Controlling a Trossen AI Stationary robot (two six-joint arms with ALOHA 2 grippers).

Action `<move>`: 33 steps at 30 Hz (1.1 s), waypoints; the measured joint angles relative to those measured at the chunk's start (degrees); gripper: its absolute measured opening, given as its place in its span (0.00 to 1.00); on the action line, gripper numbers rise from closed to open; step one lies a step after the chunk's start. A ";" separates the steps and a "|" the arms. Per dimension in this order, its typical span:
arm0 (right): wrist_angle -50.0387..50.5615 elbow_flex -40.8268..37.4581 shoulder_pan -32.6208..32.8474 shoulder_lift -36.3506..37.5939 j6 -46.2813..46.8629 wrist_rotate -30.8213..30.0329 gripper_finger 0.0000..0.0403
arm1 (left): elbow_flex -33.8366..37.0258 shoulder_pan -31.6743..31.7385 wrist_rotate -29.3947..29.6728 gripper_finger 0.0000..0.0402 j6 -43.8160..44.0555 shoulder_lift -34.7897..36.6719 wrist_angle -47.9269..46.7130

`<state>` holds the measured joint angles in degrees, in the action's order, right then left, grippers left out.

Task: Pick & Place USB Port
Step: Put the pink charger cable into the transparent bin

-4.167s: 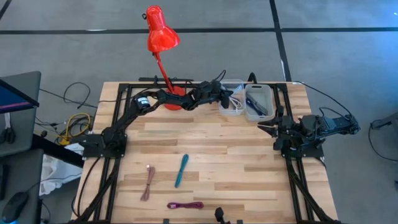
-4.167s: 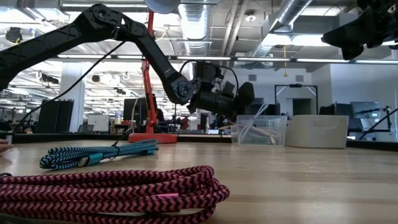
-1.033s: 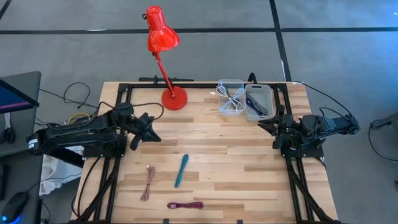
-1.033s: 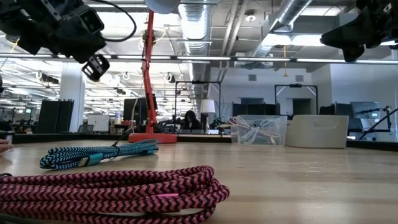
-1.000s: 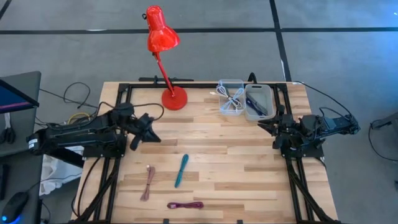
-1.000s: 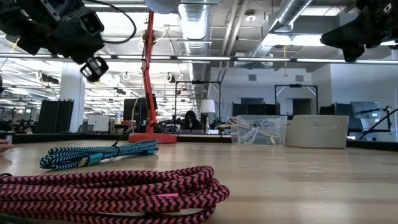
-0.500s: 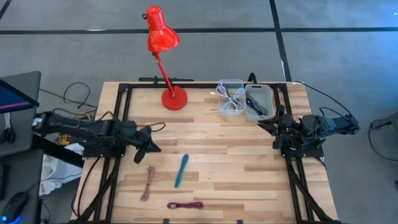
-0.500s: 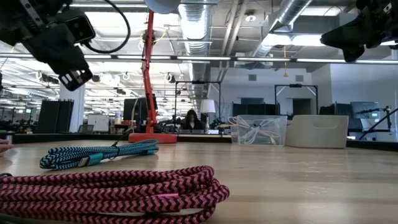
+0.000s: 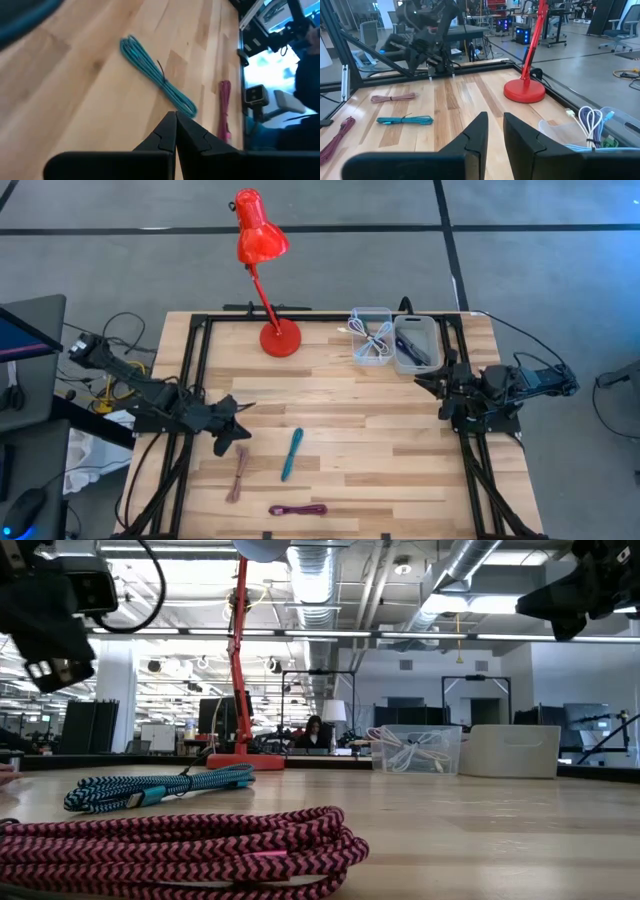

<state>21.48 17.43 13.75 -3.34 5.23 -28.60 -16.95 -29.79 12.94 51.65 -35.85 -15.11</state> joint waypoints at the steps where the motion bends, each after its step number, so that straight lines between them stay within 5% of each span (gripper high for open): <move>1: 0.40 0.00 -0.01 0.00 0.01 -0.01 0.13 | 0.00 -1.10 0.45 0.01 1.62 -0.29 0.00; 13: 1.92 0.00 -0.02 -0.02 1.08 -1.42 0.13 | -13.93 -7.78 4.91 0.01 8.45 -9.75 -16.83; 18: 2.01 0.00 0.00 -0.02 1.04 -1.49 0.13 | -14.44 -11.45 6.10 0.01 21.14 -15.12 -24.37; 24: 2.05 0.00 -0.01 -0.02 0.86 -1.47 0.13 | -15.72 -16.08 5.12 0.01 34.80 -23.82 -24.40; 33: 2.07 0.00 -0.02 -0.02 0.86 -1.49 0.13 | -18.49 -15.93 -1.02 0.01 42.41 -29.84 -25.57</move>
<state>23.55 17.43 13.74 -3.36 6.09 -30.09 -35.44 -45.72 11.92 94.06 -65.69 -40.69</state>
